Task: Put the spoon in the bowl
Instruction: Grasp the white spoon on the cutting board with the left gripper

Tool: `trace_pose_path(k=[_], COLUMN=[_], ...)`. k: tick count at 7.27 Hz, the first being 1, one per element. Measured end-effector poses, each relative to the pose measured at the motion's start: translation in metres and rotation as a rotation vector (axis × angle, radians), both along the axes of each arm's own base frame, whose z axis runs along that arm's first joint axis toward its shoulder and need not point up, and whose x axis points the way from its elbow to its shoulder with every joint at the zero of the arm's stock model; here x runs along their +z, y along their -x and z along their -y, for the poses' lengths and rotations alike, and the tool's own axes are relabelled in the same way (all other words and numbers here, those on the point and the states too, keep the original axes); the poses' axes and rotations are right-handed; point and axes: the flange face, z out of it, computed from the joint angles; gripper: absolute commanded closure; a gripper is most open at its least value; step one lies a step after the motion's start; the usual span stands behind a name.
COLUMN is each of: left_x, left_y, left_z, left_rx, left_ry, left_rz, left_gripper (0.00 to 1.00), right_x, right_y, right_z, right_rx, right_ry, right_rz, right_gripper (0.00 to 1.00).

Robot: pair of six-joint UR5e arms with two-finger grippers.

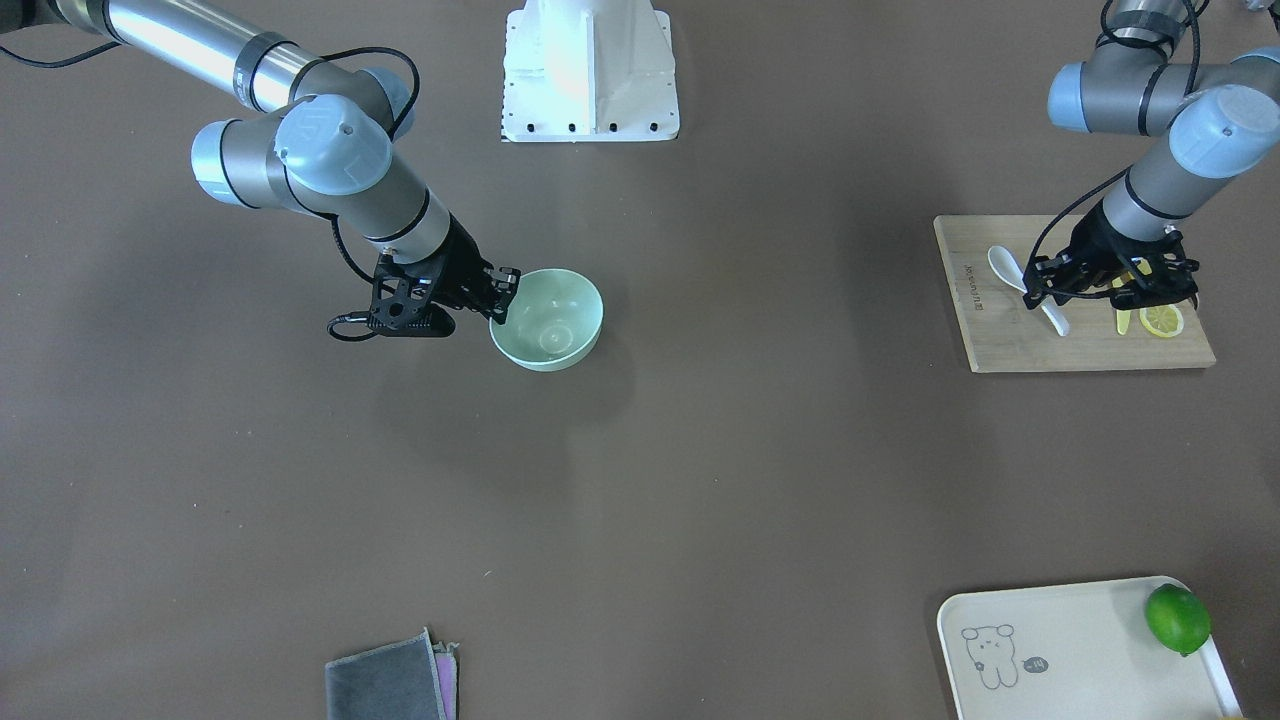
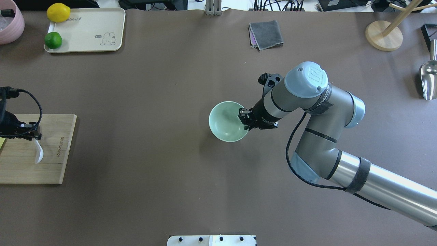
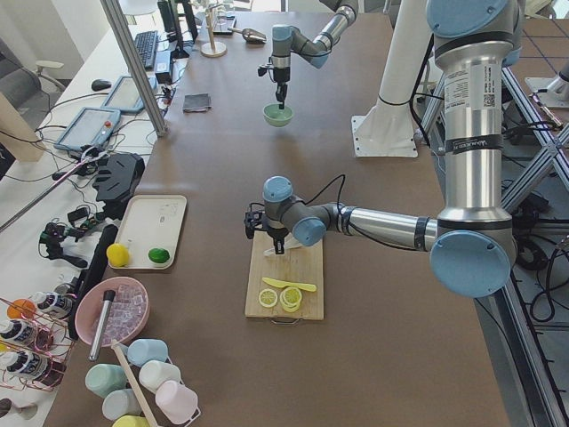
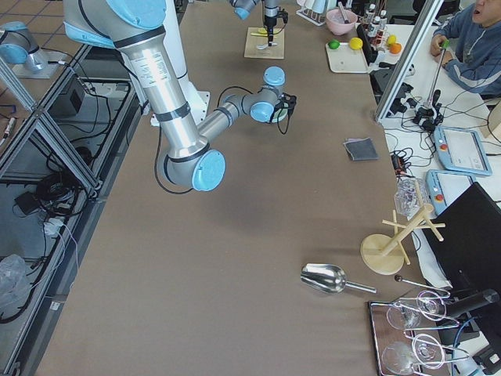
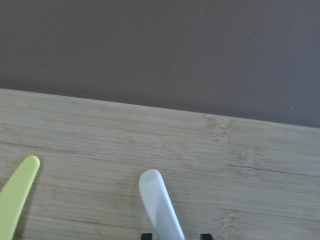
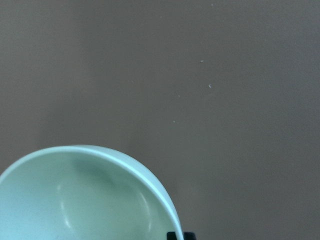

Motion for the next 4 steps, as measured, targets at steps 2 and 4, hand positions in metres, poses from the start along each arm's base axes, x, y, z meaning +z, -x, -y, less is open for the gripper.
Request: trace_pose_path(k=[2,4], left_x=[-0.006,-0.033], left_y=[-0.002,-0.009], left_z=[0.002,0.010], left_rx=[-0.007,-0.006], left_ry=[0.000,-0.031], left_rz=[-0.007,-0.037], left_gripper=[1.00,1.00], right_x=[-0.004,-0.007], right_y=[-0.007,-0.029], right_z=[0.005,0.020], right_rx=[0.018,0.043], right_ry=[-0.008,-0.014], right_rz=[0.005,0.016], right_gripper=[0.00,0.00])
